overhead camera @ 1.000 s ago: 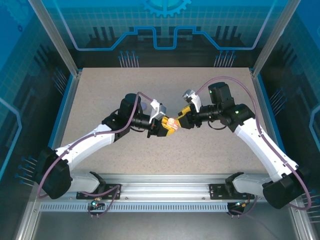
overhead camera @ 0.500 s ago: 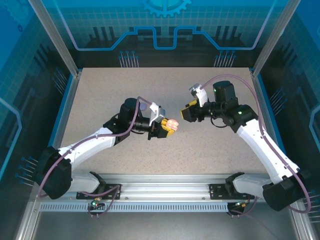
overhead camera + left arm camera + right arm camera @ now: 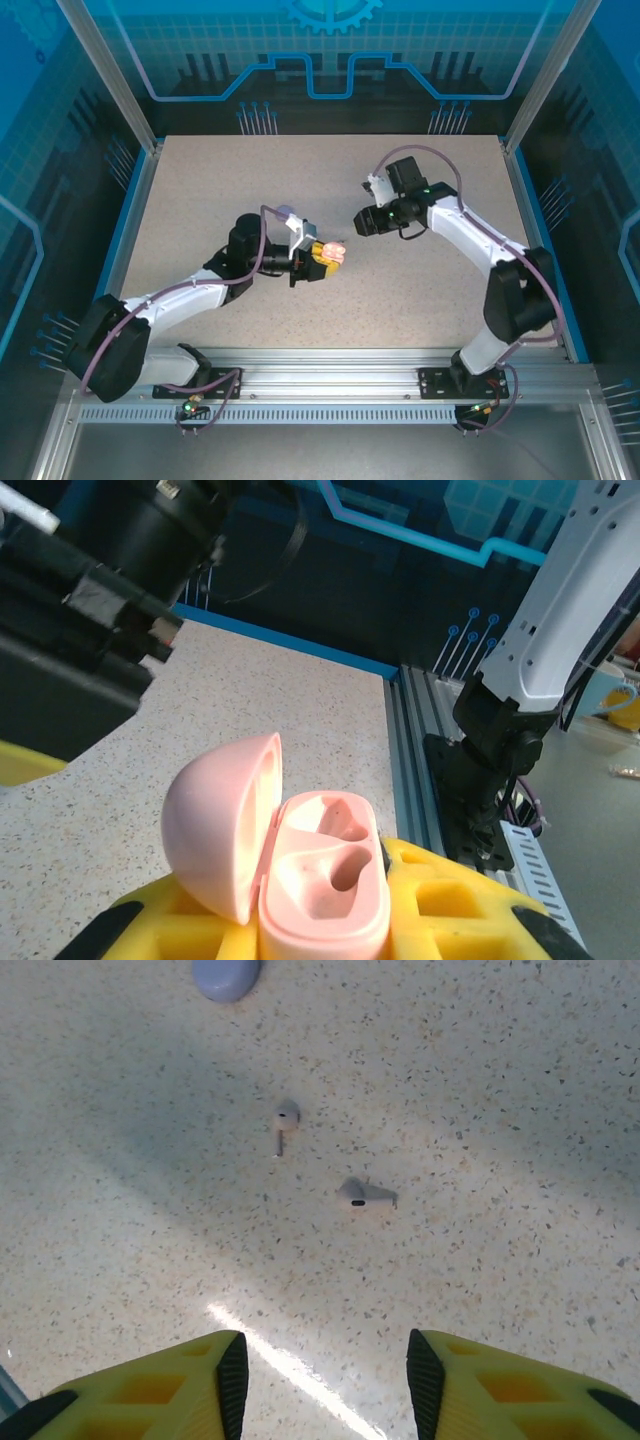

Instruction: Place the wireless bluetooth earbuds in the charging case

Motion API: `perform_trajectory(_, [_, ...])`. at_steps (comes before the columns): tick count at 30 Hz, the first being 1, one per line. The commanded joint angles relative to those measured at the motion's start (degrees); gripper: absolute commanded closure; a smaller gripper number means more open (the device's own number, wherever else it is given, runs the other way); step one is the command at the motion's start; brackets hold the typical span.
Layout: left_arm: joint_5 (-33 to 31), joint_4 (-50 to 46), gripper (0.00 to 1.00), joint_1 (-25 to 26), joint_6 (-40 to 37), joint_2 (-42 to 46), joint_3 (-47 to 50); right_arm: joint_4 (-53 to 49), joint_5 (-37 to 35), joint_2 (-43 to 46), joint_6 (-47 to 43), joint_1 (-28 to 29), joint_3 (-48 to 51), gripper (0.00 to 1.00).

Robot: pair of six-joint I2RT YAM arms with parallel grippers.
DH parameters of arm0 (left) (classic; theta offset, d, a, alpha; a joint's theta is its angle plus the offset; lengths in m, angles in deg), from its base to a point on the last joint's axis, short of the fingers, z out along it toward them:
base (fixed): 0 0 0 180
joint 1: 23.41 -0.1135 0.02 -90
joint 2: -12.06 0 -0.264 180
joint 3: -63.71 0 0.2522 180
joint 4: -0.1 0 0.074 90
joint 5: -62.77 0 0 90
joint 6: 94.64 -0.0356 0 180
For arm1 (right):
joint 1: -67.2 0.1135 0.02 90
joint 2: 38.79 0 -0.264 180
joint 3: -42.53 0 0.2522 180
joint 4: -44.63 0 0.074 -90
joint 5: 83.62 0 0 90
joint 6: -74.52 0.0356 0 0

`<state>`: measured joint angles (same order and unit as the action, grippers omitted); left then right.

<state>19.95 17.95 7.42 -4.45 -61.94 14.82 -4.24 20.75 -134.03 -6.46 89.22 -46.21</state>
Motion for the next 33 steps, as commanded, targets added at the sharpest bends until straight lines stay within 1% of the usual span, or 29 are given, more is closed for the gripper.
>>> perform_trajectory(1, [0.0,6.5,0.89,-1.2,2.1,2.1,1.8,-1.4,-1.3,-5.2,0.9,0.7,-4.5,0.52])
perform_trajectory(5, [0.1,6.8,0.89,-1.8,2.2,2.8,2.8,-2.9,-3.0,-12.0,0.4,2.4,-9.3,0.53])
perform_trajectory(9, [-0.1,5.8,0.89,-2.1,2.1,3.6,3.0,-5.2,-4.7,-17.0,-0.6,4.1,-14.1,0.55])
perform_trajectory(20, [-0.1,3.7,0.89,-2.3,1.4,4.9,2.6,-13.4,-10.1,-29.2,-4.2,8.0,-26.4,0.55])
perform_trajectory(23, [-0.1,3.2,0.89,-2.3,1.2,5.3,2.4,-15.3,-8.9,-31.2,-5.4,8.2,-28.2,0.55])
perform_trajectory(28, [-0.2,1.8,0.89,-2.3,0.7,5.8,2.3,-15.4,-4.3,-31.8,-7.3,8.1,-27.7,0.52])
perform_trajectory(33, [-0.1,1.4,0.89,-2.3,0.6,5.8,2.0,-15.3,-3.3,-31.9,-7.7,8.0,-26.8,0.49])
